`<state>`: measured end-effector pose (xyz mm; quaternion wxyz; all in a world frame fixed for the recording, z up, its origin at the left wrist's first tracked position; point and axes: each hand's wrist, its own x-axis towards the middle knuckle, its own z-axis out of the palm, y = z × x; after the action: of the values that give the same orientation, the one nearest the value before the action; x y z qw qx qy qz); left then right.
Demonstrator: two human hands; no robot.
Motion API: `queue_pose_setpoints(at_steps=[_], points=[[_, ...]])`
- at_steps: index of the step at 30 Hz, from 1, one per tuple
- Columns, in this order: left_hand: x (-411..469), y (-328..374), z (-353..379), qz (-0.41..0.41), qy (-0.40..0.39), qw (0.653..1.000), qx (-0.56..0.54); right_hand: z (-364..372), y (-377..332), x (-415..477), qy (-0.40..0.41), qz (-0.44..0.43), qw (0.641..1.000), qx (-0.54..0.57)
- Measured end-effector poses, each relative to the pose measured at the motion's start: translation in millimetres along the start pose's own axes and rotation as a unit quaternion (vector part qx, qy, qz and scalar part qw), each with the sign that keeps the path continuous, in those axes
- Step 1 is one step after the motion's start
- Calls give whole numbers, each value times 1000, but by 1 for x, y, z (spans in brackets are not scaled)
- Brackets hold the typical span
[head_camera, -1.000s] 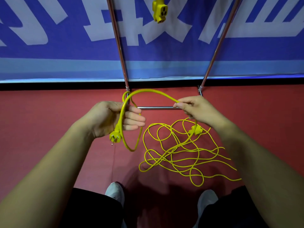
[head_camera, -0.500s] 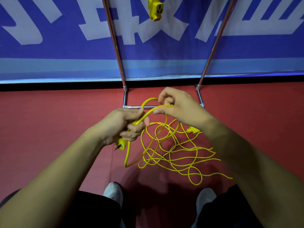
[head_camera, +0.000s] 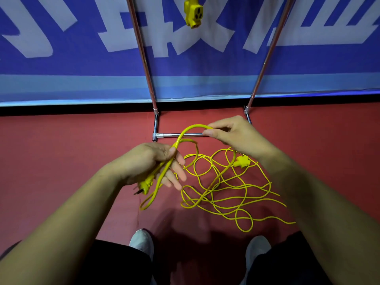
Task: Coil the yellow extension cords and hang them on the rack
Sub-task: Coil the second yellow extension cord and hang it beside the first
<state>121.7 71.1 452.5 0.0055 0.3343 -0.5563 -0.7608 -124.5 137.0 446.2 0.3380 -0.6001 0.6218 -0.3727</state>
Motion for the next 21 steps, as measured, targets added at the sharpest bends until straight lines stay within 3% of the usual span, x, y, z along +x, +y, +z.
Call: queue_pose_setpoints(at_steps=[3,7,13,18,21], points=[[-1,-4,6,17,-34,999,-39,0,-15,0,-12,-28,1000,3],[-2,1,5,58,-1,990,-130,-2,-11,3,-43,-23,997,-56],[4,-2,16,72,-1,995,-64,1,-12,4,-33,-64,996,-52],[2,6,15,129,8,991,-43,7,-13,-1,-125,-33,980,-152],[2,4,12,115,21,993,19,2,-16,1,-79,-35,987,-136]])
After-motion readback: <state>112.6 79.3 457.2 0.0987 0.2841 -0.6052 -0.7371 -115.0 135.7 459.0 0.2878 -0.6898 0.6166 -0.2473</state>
